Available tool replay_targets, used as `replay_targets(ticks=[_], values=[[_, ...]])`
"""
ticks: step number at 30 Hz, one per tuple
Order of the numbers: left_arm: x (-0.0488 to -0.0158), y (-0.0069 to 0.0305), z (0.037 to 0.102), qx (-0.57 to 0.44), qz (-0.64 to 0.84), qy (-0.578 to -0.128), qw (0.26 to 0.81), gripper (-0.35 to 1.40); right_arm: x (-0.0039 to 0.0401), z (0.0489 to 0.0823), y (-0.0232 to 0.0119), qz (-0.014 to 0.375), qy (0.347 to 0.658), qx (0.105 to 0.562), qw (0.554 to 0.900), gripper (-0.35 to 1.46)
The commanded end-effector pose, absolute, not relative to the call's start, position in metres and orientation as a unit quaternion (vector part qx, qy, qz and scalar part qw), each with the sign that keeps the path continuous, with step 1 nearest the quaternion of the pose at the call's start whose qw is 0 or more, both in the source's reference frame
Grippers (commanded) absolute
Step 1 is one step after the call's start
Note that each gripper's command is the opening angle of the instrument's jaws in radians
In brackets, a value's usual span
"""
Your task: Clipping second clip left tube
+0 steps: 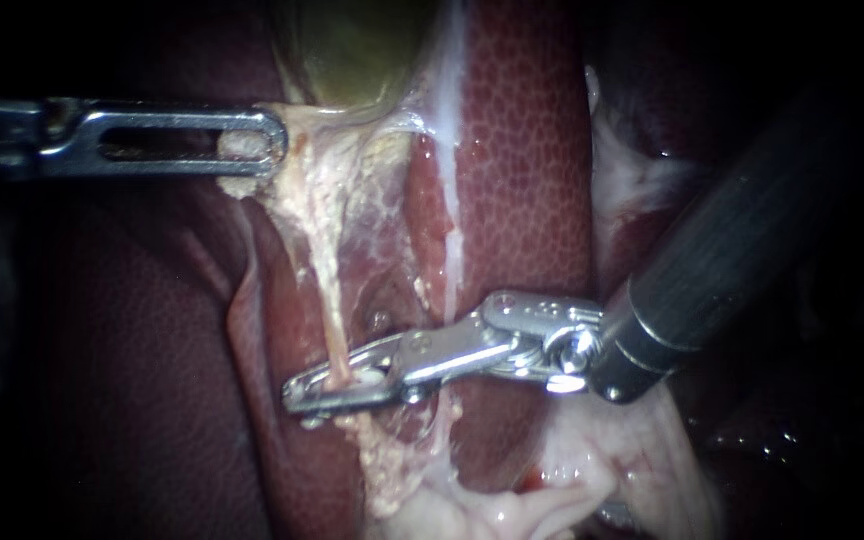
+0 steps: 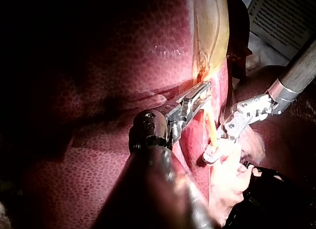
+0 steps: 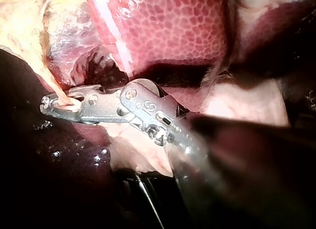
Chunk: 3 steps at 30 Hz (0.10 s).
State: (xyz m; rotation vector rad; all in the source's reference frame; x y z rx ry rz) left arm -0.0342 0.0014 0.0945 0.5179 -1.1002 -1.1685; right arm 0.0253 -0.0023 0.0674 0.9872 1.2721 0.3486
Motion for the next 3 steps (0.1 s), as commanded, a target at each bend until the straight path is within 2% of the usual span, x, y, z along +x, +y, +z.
replay_targets(ticks=[1, 3], values=[[-0.0342, 0.0014, 0.0945, 0.229, -0.517, -0.487, 0.665, -0.35, 0.0253, 0.0674, -0.0023, 0.155, 0.567, 0.44, 0.679, -0.35], [-0.0342, 0.0014, 0.0945, 0.23, -0.517, -0.487, 0.665, -0.35, 0.0252, 0.0674, -0.0023, 0.154, 0.567, 0.44, 0.679, -0.35]])
